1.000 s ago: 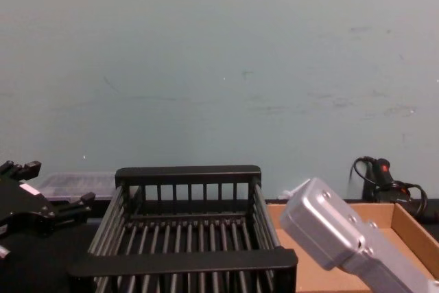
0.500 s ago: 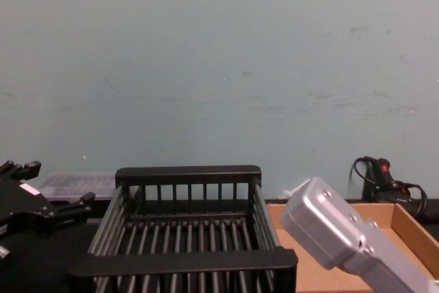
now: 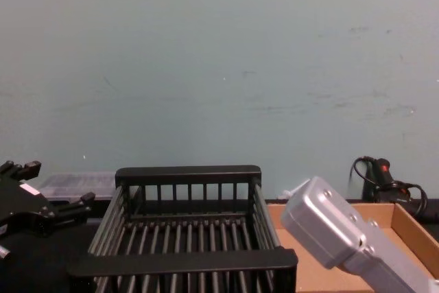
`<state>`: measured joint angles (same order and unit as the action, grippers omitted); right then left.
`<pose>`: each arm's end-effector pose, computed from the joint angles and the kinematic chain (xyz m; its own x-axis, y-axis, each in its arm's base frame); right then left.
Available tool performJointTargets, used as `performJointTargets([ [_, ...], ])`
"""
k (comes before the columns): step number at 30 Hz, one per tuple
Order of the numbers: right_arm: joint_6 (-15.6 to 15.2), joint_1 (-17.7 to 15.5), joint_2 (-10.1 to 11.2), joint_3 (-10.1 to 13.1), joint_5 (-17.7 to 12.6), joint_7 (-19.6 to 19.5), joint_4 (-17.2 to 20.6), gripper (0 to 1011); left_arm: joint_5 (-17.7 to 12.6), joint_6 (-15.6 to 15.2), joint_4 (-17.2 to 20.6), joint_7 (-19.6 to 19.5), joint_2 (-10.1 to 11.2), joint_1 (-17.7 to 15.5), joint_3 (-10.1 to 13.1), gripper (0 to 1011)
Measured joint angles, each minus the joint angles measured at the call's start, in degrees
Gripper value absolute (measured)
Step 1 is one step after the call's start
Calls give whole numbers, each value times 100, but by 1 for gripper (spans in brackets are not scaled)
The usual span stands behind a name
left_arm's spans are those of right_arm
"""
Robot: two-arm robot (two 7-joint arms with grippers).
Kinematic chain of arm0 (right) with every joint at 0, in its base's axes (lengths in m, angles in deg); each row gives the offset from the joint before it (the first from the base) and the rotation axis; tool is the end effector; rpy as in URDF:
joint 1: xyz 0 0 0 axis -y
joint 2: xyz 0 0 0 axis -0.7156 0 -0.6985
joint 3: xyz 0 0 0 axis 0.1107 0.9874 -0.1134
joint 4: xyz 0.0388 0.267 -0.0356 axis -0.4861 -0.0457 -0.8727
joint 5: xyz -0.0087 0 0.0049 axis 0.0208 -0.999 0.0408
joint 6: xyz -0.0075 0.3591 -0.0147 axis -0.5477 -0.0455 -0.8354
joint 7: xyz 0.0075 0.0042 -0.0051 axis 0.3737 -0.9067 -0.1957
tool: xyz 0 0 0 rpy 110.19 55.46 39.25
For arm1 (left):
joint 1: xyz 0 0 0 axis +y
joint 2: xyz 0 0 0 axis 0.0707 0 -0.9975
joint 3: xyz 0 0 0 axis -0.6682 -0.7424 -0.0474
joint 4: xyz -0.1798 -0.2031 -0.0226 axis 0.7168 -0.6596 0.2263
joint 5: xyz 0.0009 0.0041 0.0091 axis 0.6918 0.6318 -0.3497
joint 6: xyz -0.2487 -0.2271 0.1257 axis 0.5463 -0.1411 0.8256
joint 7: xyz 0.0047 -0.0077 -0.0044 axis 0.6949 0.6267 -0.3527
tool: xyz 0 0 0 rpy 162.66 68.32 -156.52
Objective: Pick up the white tape and place it into the black box , Pick up the silver tape and place it into the brown box.
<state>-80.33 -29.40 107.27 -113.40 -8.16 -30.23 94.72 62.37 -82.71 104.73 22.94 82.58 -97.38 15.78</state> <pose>0.3776 0.0808 -0.2988 0.9199 -0.3909 0.0313 0.3554 0.7974 -0.4876 0.4031 0.0591 -0.2975 0.2924 0.8803 0.3737 -0.9552 0.2875 0.0701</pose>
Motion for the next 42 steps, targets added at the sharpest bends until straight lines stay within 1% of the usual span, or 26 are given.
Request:
performJointTargets([
  [2, 0, 0, 0, 0, -1, 1, 0, 473, 0, 0, 0, 0, 0, 0, 0, 1001],
  [3, 0, 0, 0, 0, -3, 0, 0, 414, 0, 0, 0, 0, 0, 0, 0, 1001],
  [5, 0, 0, 0, 0, -4, 0, 0, 370, 0, 0, 0, 0, 0, 0, 0, 1001],
  [8, 0, 0, 0, 0, -5, 1, 0, 268, 0, 0, 0, 0, 0, 0, 0, 1001],
  [9, 0, 0, 0, 0, -5, 0, 0, 251, 0, 0, 0, 0, 0, 0, 0, 1001],
  [10, 0, 0, 0, 0, -5, 1, 0, 194, 0, 0, 0, 0, 0, 0, 0, 1001],
  [12, 0, 0, 0, 0, -5, 0, 0, 161, 0, 0, 0, 0, 0, 0, 0, 1002],
  [13, 0, 0, 0, 0, -5, 0, 0, 126, 0, 0, 0, 0, 0, 0, 0, 1001],
  [15, 0, 0, 0, 0, -5, 1, 0, 103, 0, 0, 0, 0, 0, 0, 0, 1001],
  [20, 0, 0, 0, 4, -14, 8, -1, 94, 0, 0, 0, 0, 0, 0, 0, 1001],
  [27, -2, -9, 53, 76, -140, 95, 24, 94, 0, 0, 0, 0, 0, 0, 0, 1001],
  [35, 59, -68, 209, 217, -296, 110, 231, 94, 0, 0, 0, 0, 0, 0, 0, 1001],
  [42, 141, -166, 396, 436, -491, 39, 525, 94, 0, 0, 0, 0, 0, 0, 0, 1001],
])
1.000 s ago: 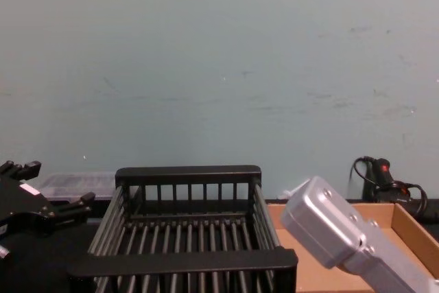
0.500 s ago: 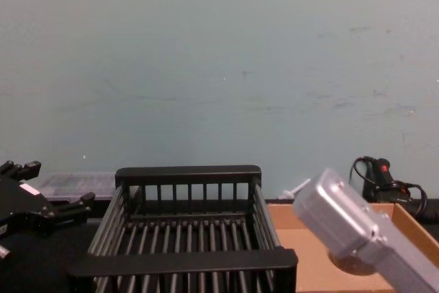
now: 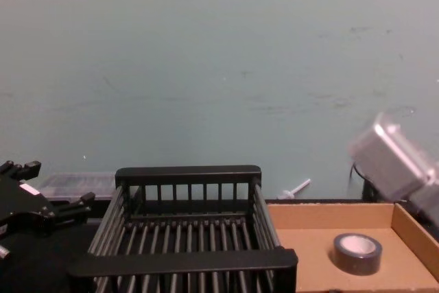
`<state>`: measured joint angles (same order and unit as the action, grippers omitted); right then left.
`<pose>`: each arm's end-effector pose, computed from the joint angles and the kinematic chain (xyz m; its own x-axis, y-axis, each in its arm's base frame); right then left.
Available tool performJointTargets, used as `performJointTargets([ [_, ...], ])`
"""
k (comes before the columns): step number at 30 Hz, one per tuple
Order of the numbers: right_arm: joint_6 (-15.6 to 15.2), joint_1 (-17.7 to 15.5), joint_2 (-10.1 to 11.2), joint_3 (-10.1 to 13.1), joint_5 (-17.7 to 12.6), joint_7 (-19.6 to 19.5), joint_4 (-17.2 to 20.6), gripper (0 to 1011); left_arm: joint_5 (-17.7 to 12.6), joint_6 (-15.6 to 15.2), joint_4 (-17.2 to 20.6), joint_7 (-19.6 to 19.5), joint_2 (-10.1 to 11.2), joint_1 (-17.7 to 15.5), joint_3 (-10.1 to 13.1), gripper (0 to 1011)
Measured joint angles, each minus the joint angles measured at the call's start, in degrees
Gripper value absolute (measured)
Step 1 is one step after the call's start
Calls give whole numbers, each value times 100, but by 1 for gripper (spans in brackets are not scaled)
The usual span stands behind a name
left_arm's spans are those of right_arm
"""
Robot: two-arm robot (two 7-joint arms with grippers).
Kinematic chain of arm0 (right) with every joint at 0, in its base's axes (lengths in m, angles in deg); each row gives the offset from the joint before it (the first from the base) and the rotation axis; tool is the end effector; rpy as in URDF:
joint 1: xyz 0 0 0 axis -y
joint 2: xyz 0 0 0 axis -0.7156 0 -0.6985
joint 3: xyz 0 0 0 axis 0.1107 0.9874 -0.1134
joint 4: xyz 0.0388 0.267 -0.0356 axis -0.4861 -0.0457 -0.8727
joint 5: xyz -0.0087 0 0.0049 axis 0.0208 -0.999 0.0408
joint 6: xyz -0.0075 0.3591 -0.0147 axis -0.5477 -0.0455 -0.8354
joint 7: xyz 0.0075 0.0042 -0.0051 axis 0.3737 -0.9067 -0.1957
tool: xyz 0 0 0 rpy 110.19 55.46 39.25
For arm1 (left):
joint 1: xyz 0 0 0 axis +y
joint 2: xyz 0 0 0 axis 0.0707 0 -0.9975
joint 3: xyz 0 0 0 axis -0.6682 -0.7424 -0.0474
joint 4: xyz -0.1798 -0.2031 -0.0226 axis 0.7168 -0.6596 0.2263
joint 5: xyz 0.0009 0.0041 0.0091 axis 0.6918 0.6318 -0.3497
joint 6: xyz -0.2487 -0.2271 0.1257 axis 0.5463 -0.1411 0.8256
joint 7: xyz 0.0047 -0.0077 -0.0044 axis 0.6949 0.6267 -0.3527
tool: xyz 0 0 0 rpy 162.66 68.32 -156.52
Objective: Pick up the white tape and place it into the black box , Pick up the silver tape and place it into the brown box.
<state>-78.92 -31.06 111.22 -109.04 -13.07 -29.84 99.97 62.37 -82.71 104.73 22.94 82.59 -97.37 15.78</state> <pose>0.3793 0.0529 -0.2707 0.9058 -0.4221 0.0361 0.3993 0.8224 -0.4053 0.4030 0.0591 -0.2975 0.2924 0.8802 0.3738 -0.9552 0.2875 0.0703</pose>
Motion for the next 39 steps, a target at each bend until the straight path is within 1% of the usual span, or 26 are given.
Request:
performJointTargets([
  [5, 40, -21, 85, 123, -132, -59, 158, 94, 0, 0, 0, 0, 0, 0, 0, 1001],
  [9, 79, -1, 113, 185, -202, -79, 223, 94, 0, 0, 0, 0, 0, 0, 0, 1001],
  [14, 112, 64, 105, 257, -265, -150, 270, 94, 0, 0, 0, 0, 0, 0, 0, 1001],
  [18, 100, 138, 39, 317, -309, -267, 262, 94, 0, 0, 0, 0, 0, 0, 0, 1001],
  [25, -16, 272, -138, 442, -400, -525, 188, 94, 0, 0, 0, 0, 0, 0, 0, 1001],
  [28, -110, 374, -280, 513, -439, -701, 120, 94, 0, 0, 0, 0, 0, 0, 0, 1001],
  [32, -186, 470, -408, 548, -445, -839, 27, 94, 0, 0, 0, 0, 0, 0, 0, 1001],
  [36, -304, 645, -624, 576, -425, -1038, -162, 94, 0, 0, 0, 0, 0, -1, 0, 1001],
  [37, -341, 711, -709, 585, -404, -1110, -257, 94, 0, 0, 0, 0, 0, 0, 0, 1001],
  [38, -341, 711, -709, 585, -404, -1110, -257, 94, 0, 0, 0, 0, 0, 0, 0, 1001],
  [39, -371, 775, -803, 596, -384, -1184, -346, 94, 0, 0, 0, 0, 0, 0, 0, 1001],
])
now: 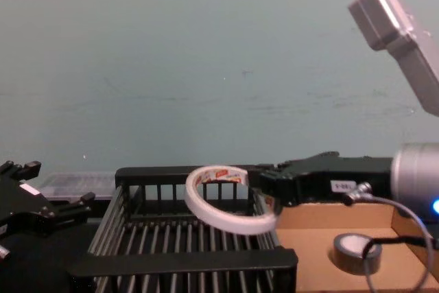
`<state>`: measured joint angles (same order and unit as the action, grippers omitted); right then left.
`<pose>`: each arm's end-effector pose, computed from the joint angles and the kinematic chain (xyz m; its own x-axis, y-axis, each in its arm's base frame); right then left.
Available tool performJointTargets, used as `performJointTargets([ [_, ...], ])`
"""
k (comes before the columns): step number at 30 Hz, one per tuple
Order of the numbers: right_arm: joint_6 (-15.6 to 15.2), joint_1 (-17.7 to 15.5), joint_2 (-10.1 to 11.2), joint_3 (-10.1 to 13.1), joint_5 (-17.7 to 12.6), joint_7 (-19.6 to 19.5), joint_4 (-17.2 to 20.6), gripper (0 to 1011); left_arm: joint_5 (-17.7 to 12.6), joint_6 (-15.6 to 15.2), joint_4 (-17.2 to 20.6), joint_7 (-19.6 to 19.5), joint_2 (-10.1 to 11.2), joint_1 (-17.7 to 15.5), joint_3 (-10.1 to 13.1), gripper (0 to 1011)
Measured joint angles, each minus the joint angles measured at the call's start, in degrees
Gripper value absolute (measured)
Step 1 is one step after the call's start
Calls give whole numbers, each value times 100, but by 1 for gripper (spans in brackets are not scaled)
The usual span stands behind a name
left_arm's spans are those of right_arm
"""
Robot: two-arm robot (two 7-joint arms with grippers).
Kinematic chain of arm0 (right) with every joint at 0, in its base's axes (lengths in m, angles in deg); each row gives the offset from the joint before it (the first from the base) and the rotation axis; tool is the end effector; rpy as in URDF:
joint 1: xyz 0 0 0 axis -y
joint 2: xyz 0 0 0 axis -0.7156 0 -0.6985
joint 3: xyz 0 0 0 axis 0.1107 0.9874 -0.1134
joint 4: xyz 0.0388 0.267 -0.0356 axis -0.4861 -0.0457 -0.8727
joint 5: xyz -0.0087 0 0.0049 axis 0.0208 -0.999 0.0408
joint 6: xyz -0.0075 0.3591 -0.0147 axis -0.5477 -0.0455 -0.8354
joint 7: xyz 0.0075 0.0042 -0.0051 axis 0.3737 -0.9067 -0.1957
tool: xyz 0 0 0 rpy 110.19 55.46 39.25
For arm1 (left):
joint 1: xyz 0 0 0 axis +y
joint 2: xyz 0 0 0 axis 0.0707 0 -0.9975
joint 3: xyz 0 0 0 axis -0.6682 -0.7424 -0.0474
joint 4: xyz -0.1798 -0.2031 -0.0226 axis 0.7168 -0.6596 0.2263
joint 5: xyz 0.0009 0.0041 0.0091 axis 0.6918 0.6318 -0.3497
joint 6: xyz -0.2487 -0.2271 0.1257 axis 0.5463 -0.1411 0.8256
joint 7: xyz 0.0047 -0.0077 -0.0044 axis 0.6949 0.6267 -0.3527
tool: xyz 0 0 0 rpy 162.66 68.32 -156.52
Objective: Pick up the white tape and place it into the black box , Pick up the silver tape and place it into the brown box.
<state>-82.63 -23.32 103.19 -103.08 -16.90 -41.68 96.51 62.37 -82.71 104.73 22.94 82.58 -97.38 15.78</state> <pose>0.4304 0.0618 -0.2076 0.7432 -0.6671 0.0522 0.6575 0.7136 -0.2418 0.4031 0.0591 -0.2975 0.2924 0.8803 0.3737 -0.9552 0.2875 0.0701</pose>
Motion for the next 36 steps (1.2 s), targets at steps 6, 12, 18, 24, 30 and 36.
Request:
performJointTargets([
  [6, -65, 274, -357, -8, 155, -215, -441, 94, 0, 0, 0, 0, 0, 0, 0, 1001],
  [12, -82, 552, -693, -61, 364, -385, -936, 94, 0, 0, 0, 0, 0, 0, 0, 1001],
  [18, -19, 848, -1047, -125, 610, -547, -1556, 94, 0, 0, 0, 0, 0, 0, 0, 1001],
  [24, 60, 1074, -1314, -173, 803, -644, -2132, 94, 0, 0, 0, 0, 0, 0, 0, 1001],
  [30, 95, 1142, -1422, -175, 927, -685, -2372, 94, 0, 0, 0, 0, 0, 0, 0, 1001],
  [36, 95, 1142, -1410, -174, 923, -681, -2355, 94, 0, 0, 0, 0, 0, 0, 0, 1001],
])
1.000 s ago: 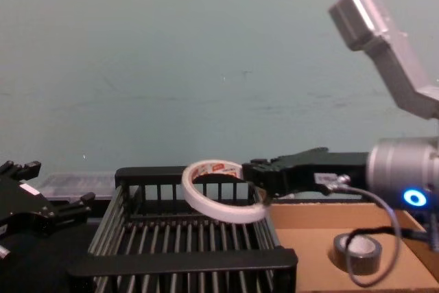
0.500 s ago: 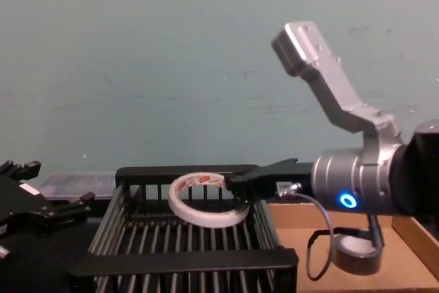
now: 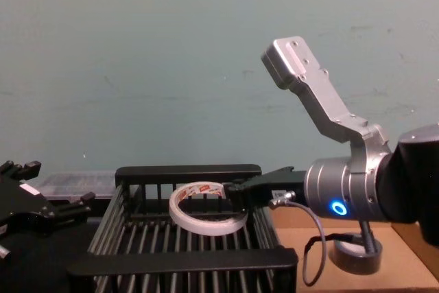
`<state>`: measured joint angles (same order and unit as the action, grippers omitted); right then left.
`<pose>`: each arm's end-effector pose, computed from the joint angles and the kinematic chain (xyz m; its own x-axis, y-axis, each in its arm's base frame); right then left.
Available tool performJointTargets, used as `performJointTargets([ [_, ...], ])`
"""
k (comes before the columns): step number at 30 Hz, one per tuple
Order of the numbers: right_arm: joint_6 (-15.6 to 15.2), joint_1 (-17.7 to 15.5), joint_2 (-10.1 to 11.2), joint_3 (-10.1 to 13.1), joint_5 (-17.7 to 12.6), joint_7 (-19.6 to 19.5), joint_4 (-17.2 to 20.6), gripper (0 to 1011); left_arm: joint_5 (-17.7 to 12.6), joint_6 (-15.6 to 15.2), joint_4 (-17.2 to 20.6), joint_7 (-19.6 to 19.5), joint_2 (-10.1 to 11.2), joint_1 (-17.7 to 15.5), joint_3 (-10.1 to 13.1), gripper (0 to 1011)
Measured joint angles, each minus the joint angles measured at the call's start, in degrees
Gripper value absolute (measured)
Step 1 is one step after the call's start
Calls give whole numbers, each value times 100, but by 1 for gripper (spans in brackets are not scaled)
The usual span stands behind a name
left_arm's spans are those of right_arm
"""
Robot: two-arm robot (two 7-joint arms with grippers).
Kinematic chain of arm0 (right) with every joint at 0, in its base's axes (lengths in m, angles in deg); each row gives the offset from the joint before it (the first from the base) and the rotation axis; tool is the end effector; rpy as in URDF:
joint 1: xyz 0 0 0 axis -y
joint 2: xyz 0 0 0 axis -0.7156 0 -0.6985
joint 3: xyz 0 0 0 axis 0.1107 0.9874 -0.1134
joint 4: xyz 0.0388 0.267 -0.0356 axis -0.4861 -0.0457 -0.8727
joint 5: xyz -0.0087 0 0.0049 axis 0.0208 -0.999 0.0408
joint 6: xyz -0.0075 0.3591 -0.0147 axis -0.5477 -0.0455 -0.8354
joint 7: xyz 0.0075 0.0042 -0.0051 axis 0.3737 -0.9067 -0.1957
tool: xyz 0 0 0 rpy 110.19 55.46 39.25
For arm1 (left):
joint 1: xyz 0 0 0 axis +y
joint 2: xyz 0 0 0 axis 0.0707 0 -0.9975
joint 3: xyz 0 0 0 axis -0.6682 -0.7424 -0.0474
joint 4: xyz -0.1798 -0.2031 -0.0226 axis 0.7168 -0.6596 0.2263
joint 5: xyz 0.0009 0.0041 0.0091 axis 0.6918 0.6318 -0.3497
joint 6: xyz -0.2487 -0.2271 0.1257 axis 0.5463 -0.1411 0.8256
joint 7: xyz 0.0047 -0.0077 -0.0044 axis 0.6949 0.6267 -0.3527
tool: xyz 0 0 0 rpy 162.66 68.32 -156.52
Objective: Pick up the white tape and place it into the black box , Pick up the silver tape and place it into the brown box.
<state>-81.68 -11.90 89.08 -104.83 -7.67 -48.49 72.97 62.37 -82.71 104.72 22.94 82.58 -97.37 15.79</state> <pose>0.4908 0.1121 -0.2381 0.6305 -0.7698 0.0993 0.7505 0.5720 -0.3309 0.4030 0.0590 -0.2976 0.2925 0.8802 0.3736 -0.9552 0.2875 0.0705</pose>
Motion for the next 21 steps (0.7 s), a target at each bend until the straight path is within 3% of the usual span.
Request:
performJointTargets([
  [5, 0, -4, 7, 0, -8, 4, 17, 130, 0, 0, 0, 0, 0, 0, 0, 1002],
  [21, -2, -15, 17, -1, -30, 16, 44, 625, 0, 0, 0, 0, 0, 0, 0, 1001],
])
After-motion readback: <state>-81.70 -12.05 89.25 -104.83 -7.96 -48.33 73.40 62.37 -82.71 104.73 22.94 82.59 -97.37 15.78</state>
